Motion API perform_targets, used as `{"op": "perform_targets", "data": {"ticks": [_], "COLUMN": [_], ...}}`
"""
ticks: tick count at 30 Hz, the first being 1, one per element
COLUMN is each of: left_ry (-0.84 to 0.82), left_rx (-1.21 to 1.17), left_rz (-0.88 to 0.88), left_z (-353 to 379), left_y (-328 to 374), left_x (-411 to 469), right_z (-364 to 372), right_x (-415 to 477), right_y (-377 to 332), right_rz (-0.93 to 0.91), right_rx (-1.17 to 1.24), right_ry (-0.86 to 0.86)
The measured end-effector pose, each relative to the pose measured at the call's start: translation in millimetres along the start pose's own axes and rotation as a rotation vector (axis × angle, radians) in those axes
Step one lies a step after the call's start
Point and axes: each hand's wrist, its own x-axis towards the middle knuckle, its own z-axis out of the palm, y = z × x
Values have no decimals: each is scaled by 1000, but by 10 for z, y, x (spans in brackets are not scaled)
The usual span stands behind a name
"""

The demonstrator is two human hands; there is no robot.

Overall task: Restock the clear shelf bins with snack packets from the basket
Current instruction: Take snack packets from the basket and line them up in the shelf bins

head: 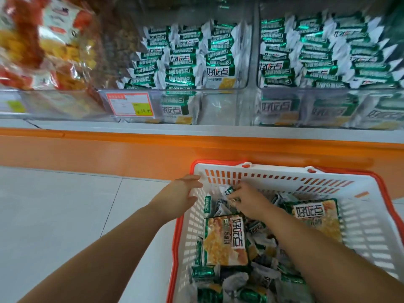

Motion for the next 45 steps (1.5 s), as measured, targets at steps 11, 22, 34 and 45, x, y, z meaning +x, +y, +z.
{"op": "perform_targets", "data": {"ticks": [11, 22, 34, 45], "left_ry": [-79, 301, 816, 492], "left_rx": [-170, -919, -716, -101], "left_rz": [70, 137, 248, 218], "left_z": [-770, -1094, -1709, -2226], "left_y": [738, 1051, 1003, 861], "left_x": [-568, -996, -574, 276], "right_z": [-1188, -1734, -2345, -2619], "right_x": [-1003, -1773, -1207, -639], "right_y": [-839, -1466, -2038, -1633], "right_rz": [-105, -305, -455, -373], "right_rx": [276, 385, 51, -223], "right_ry": [-7, 248, 669, 784]}}
